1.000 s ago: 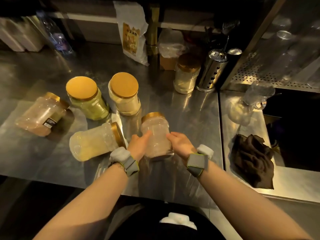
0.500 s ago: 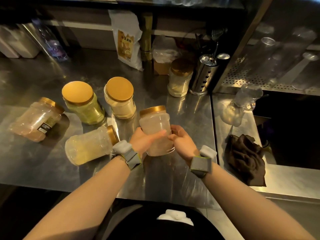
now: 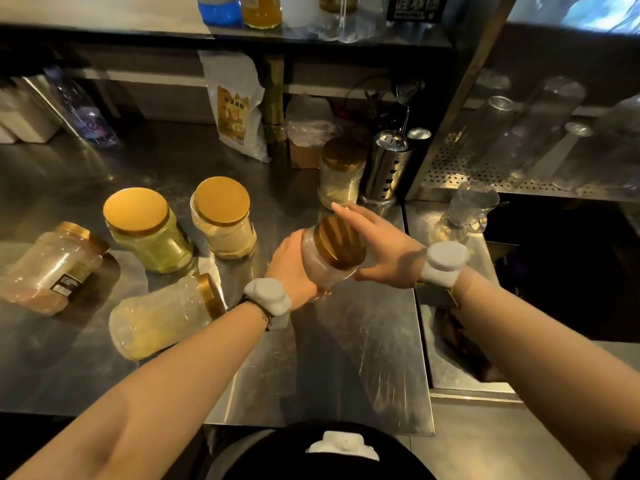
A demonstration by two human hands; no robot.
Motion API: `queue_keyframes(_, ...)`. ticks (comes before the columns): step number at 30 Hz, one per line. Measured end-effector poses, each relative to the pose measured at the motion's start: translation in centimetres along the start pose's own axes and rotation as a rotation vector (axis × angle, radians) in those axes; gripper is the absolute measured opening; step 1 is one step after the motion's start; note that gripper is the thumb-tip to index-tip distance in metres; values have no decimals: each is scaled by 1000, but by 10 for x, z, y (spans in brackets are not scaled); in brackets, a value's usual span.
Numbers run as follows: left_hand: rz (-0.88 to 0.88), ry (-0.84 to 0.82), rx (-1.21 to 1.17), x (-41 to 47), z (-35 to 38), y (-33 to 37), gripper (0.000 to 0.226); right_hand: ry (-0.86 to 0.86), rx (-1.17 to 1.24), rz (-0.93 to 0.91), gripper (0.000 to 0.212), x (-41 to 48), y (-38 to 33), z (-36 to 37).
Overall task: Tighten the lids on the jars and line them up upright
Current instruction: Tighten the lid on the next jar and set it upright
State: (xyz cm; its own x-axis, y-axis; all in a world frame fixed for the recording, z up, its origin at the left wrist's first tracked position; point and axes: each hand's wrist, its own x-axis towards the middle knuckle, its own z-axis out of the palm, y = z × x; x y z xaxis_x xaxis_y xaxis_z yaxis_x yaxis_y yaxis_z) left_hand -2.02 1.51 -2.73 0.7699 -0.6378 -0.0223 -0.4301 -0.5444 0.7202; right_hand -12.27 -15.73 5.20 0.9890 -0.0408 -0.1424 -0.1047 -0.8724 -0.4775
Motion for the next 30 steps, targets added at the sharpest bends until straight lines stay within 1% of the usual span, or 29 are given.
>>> queue_keyframes(4,26,-32,137,11,12,-5,96,-66,-102,-57,120,6,6,-6)
queue_keyframes(6,63,-71,284,16,18,-9,92,-87,-125,-60,114,8,9,-4)
queue_keyframes(7,62,-74,321,16,20,-10,92,-87,-126,-63,110,9,10,-2)
queue_keyframes(9,34,-63,312,16,22,-10,96,-77,-102,-67,103,8,13,0)
queue_keyframes(11,44,-49,291,14,21,-10,101,-69,-85,-54,99,7,14,2)
queue_keyframes(15,85,-62,295,15,20,-7,98,-114,-79,45,91,6,19,3)
queue_keyframes(18,115,-77,300,13,18,-5,96,-150,-103,153,88,7,23,4)
queue_keyframes(20,124,-101,234,11,17,-4,99,-154,-124,252,90,7,24,5)
queue_keyframes(22,147,-102,276,9,15,1,94,-167,-139,300,100,6,25,5)
queue_keyframes(24,182,-78,324,9,13,4,85,-170,-110,236,118,4,27,5)
queue_keyframes(26,173,-81,281,9,11,3,84,-134,-90,79,134,1,27,3)
queue_keyframes(28,148,-96,271,10,10,2,84,-95,-125,-54,139,0,28,3)
queue_keyframes(30,143,-101,281,11,10,2,84,-80,-183,-125,135,0,29,5)
